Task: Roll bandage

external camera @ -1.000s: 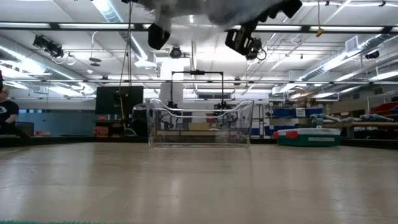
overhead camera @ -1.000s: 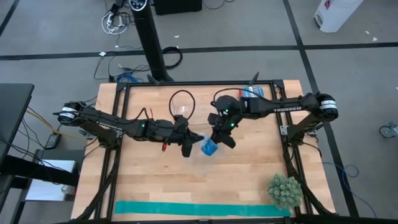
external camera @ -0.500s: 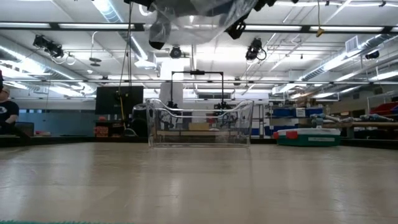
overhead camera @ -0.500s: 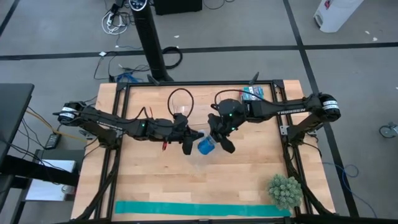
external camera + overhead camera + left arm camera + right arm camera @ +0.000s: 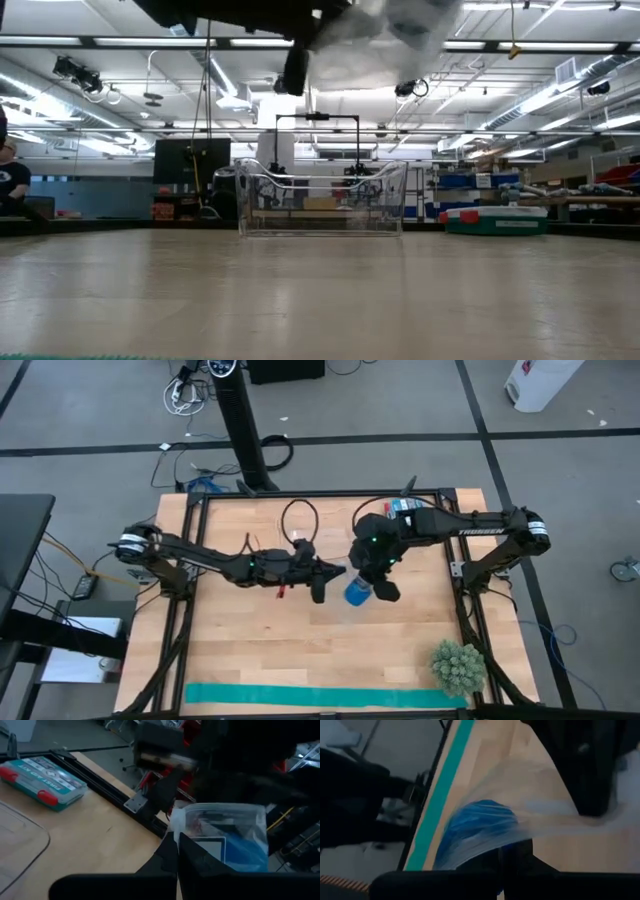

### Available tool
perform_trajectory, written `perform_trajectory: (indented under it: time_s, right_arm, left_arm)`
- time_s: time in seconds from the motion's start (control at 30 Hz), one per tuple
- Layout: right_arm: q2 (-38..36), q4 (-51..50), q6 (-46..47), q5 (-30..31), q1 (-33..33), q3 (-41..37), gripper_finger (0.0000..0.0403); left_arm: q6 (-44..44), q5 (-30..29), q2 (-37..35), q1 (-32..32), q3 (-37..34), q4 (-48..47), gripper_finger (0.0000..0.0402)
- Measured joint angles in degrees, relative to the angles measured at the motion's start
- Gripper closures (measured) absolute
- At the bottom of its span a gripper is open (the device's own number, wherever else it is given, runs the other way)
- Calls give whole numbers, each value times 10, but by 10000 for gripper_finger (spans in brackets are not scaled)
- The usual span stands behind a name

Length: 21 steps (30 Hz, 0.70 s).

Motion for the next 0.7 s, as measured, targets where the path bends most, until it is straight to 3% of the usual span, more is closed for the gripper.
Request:
perform_trajectory:
  time_s: [0.1,0.27,0.47,0.7]
  right_arm:
    - [0,-44,-2,7,-2,2,403]
    - [6,-24,12,14,1,-27,403]
    - [6,43,54,17,16,-101,403]
    - [6,131,62,36,34,-164,403]
  left_arm:
    - [2,1,25,0,14,4,400]
    - [-3,5,52,-1,19,-26,400]
    - [-10,5,52,-12,19,-112,400]
    - [42,-4,52,-17,19,-175,400]
